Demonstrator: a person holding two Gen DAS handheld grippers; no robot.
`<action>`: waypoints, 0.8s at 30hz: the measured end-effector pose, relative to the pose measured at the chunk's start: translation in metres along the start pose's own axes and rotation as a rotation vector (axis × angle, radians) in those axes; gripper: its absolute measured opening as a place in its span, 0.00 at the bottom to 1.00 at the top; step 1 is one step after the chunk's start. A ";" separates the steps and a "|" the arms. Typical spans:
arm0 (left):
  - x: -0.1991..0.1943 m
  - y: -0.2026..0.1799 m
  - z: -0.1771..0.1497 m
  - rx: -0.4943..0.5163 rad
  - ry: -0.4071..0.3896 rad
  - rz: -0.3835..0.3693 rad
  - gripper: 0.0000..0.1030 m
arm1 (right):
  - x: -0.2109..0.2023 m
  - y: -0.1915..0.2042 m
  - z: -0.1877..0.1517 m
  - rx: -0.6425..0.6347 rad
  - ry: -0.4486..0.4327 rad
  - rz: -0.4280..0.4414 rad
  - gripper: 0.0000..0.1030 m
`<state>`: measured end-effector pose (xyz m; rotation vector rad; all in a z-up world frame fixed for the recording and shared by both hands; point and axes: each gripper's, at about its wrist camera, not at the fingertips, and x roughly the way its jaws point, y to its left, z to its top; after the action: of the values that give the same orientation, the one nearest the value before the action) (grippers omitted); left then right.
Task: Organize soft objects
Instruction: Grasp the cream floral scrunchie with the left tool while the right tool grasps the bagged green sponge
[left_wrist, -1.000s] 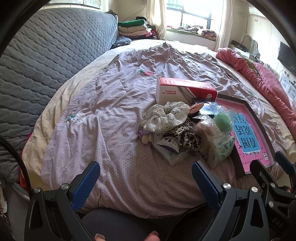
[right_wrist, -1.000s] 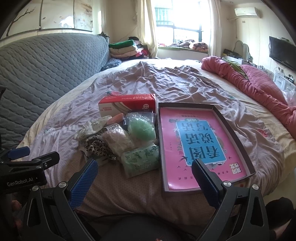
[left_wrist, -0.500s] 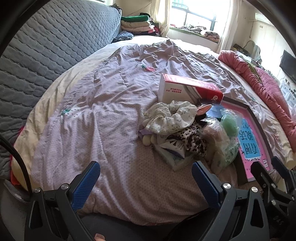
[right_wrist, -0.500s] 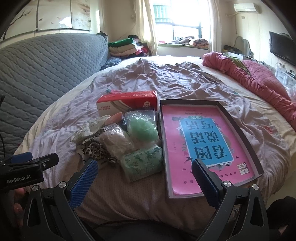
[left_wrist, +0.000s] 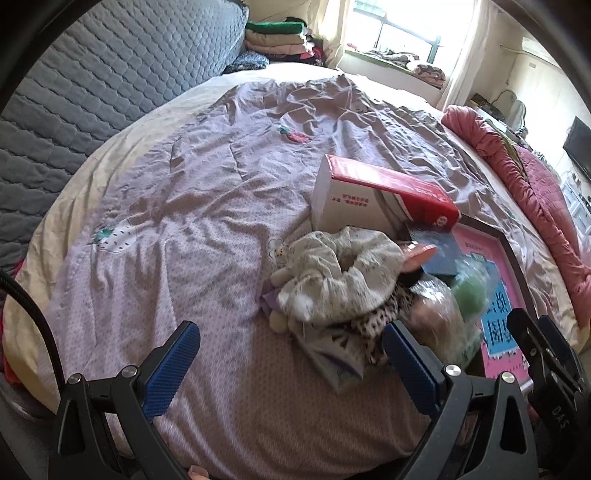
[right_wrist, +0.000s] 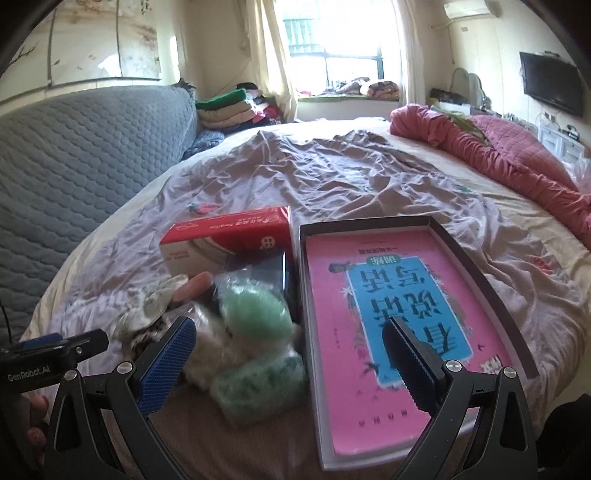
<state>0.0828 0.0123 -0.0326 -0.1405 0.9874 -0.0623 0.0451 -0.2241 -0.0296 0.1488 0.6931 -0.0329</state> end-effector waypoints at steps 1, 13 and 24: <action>0.004 0.000 0.004 -0.003 0.004 -0.004 0.97 | 0.004 -0.001 0.002 0.002 0.004 0.002 0.98; 0.037 -0.014 0.037 0.021 0.069 -0.006 0.97 | 0.041 0.005 0.005 -0.022 0.065 0.030 0.98; 0.064 -0.018 0.032 0.053 0.100 -0.022 0.87 | 0.063 0.010 0.003 -0.023 0.091 0.039 0.98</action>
<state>0.1453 -0.0096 -0.0657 -0.1004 1.0835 -0.1167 0.0965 -0.2140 -0.0660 0.1422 0.7811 0.0193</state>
